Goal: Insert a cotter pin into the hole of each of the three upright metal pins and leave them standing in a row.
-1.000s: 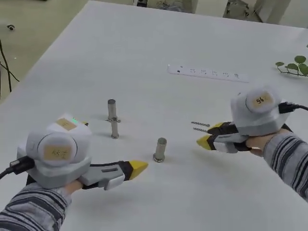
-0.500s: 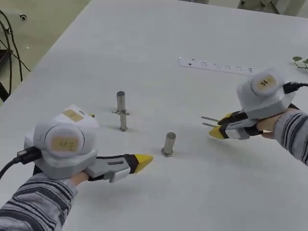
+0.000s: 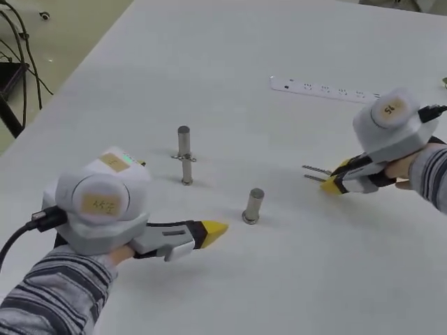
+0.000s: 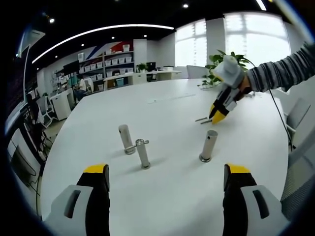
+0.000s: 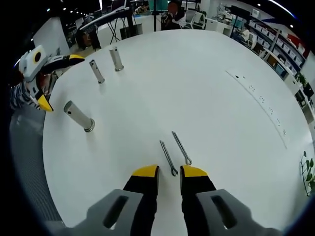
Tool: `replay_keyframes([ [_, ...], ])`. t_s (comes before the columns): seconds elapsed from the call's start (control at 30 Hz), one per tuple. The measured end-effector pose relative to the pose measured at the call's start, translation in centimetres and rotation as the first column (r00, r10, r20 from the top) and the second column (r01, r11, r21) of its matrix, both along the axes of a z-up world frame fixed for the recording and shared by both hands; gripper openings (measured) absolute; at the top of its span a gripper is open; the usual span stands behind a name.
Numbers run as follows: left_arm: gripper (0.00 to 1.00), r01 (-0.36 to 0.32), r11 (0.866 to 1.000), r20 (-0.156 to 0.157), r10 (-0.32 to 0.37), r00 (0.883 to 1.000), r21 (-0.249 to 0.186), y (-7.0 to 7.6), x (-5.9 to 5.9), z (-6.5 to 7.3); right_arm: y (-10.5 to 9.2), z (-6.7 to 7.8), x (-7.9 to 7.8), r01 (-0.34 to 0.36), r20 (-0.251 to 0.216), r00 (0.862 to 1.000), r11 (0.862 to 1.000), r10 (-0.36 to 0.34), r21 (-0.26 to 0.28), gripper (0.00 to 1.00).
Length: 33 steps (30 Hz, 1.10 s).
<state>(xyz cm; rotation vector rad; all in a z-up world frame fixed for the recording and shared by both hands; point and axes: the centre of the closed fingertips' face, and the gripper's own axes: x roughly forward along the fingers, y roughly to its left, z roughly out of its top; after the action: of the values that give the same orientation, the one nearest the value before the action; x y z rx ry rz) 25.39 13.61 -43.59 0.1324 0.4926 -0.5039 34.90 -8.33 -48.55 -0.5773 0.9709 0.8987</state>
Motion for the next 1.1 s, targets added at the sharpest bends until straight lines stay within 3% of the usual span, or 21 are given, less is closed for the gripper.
replay_keyframes([
  [0.47, 0.95, 0.014, 1.0, -0.002, -0.014, 1.0, 0.003, -0.19, -0.08, -0.04, -0.59, -0.39, 0.3, -0.093, -0.043, 0.995, 0.991, 0.089, -0.1, 0.01],
  [0.53, 0.95, 0.014, 1.0, -0.003, -0.014, 1.0, 0.0, -0.24, -0.09, -0.03, -0.61, -0.41, 0.33, -0.122, -0.048, 0.992, 0.986, 0.117, -0.117, 0.01],
  [0.7, 0.93, 0.022, 1.0, -0.009, -0.022, 1.0, 0.002, -0.33, -0.23, -0.1, -0.73, -0.66, 0.72, -0.239, -0.042, 0.971, 0.958, 0.236, -0.157, 0.0],
  [0.9, 0.92, 0.026, 1.0, -0.012, -0.026, 1.0, 0.003, -0.46, -0.38, -0.17, -0.55, -0.76, 0.9, -0.266, -0.028, 0.964, 0.948, 0.265, -0.174, 0.0],
  [1.1, 0.9, 0.042, 0.999, -0.022, -0.042, 0.999, -0.002, -0.92, -0.84, -0.25, -0.31, -0.56, 0.62, -0.258, -0.011, 0.966, 0.95, 0.26, -0.176, 0.0],
])
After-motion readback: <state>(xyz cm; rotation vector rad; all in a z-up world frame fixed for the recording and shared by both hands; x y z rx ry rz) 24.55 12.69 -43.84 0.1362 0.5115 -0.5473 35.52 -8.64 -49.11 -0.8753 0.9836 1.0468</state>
